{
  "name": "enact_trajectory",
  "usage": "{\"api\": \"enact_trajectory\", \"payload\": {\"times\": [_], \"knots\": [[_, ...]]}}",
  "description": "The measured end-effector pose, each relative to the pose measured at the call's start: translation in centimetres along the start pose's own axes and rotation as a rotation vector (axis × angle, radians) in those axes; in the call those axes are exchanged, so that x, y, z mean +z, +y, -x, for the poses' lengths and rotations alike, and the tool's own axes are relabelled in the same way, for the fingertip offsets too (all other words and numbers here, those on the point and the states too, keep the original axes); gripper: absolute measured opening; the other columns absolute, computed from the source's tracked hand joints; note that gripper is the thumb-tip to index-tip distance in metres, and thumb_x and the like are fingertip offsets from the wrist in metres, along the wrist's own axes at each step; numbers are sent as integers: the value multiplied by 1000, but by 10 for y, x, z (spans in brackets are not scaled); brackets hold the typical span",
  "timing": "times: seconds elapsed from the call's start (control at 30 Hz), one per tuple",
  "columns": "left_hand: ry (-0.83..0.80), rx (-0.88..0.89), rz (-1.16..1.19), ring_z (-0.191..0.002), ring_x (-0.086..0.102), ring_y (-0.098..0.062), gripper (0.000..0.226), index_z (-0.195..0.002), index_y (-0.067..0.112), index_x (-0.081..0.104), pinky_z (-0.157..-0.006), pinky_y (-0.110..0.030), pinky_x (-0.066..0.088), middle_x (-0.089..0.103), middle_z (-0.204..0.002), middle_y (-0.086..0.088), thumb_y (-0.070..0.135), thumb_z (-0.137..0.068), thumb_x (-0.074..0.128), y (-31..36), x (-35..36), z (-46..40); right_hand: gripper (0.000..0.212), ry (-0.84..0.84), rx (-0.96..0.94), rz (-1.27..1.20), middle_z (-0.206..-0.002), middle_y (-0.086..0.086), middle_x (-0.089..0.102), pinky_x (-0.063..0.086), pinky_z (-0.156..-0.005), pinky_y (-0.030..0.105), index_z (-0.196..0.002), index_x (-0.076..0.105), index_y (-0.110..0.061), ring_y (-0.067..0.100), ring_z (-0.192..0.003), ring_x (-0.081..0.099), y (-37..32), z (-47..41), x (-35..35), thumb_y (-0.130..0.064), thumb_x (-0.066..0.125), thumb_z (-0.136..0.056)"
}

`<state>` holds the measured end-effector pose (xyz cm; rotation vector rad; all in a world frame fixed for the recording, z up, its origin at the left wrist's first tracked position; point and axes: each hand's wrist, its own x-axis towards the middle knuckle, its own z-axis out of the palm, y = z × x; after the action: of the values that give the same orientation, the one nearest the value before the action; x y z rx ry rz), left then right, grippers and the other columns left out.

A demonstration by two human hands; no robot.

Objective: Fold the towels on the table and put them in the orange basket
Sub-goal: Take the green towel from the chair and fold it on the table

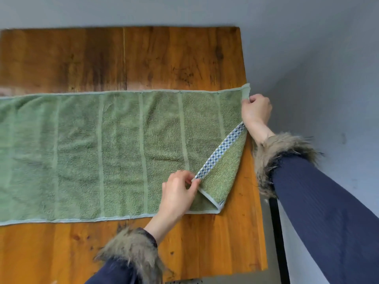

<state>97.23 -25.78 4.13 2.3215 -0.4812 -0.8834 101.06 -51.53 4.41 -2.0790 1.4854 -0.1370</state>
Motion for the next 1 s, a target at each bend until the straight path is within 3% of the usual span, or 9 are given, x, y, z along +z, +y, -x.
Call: {"api": "enact_trajectory", "payload": {"times": [0.1, 0.23, 0.33, 0.47, 0.57, 0.67, 0.87, 0.93, 1.0], "knots": [[-3, -58, 180, -77, 55, -8, 7, -84, 21, 62, -66, -14, 41, 61, -79, 7, 23, -90, 59, -2, -14, 1, 12, 25, -95, -80, -96, 3, 60, 24, -64, 17, -92, 61, -10, 20, -87, 51, -18, 15, 1, -16, 50, -91], [15, -45, 273, -65, 49, 4, 10, -79, 22, 61, -59, -9, 36, 57, -70, 13, 19, -88, 60, -8, -42, 9, 9, -19, -228, -147, -85, -2, 56, 25, -58, 17, -88, 60, -12, 13, -79, 48, -53, 47, 5, -18, 53, -91], [65, -16, 372, -57, 46, 2, 9, -77, 16, 60, -56, -10, 36, 56, -67, 9, 12, -85, 59, -20, -72, 20, 11, -71, -317, -187, -83, -3, 56, 32, -54, 13, -81, 55, -15, 11, -71, 48, -86, 76, 12, -18, 53, -91], [177, 5, 483, -56, 43, -3, 16, -70, 18, 54, -56, -18, 37, 54, -65, 3, 7, -80, 60, -50, -123, 37, 11, -120, -407, -201, -81, -5, 57, 29, -56, 15, -82, 57, -14, 11, -78, 50, -133, 116, 26, -19, 54, -91], [278, 3, 531, -58, 43, -9, 13, -66, 18, 50, -57, -26, 36, 51, -62, 3, 14, -74, 59, -80, -164, 52, 11, -166, -456, -205, -76, -8, 56, 33, -62, 16, -82, 58, -13, 10, -75, 51, -172, 151, 43, -21, 54, -90], [387, 1, 563, -56, 41, -10, 8, -64, 16, 47, -55, -25, 34, 48, -60, 2, 18, -68, 54, -112, -201, 69, 11, -212, -513, -214, -67, -14, 51, 33, -53, 8, -79, 55, -16, 3, -62, 47, -214, 189, 65, -21, 55, -89], [607, -70, 635, -54, 38, -6, 15, -64, 13, 46, -53, -22, 33, 44, -59, 2, 10, -75, 56, -179, -250, 92, 10, -385, -602, -195, -73, -7, 56, 30, -60, 16, -80, 56, -15, 10, -69, 50, -282, 261, 128, -20, 55, -88], [657, -145, 640, -55, 39, -6, 23, -65, 15, 46, -56, -27, 35, 45, -61, 3, 2, -80, 57, -201, -255, 95, 9, -435, -597, -171, -80, -4, 59, 37, -67, 20, -82, 56, -15, 13, -76, 54, -293, 278, 151, -20, 54, -89], [689, -238, 621, -58, 41, -5, 22, -67, 19, 47, -58, -27, 36, 48, -65, 6, 7, -82, 56, -222, -257, 95, 9, -463, -581, -143, -84, -2, 60, 45, -74, 28, -84, 57, -15, 16, -82, 57, -303, 288, 173, -20, 53, -90]]}}
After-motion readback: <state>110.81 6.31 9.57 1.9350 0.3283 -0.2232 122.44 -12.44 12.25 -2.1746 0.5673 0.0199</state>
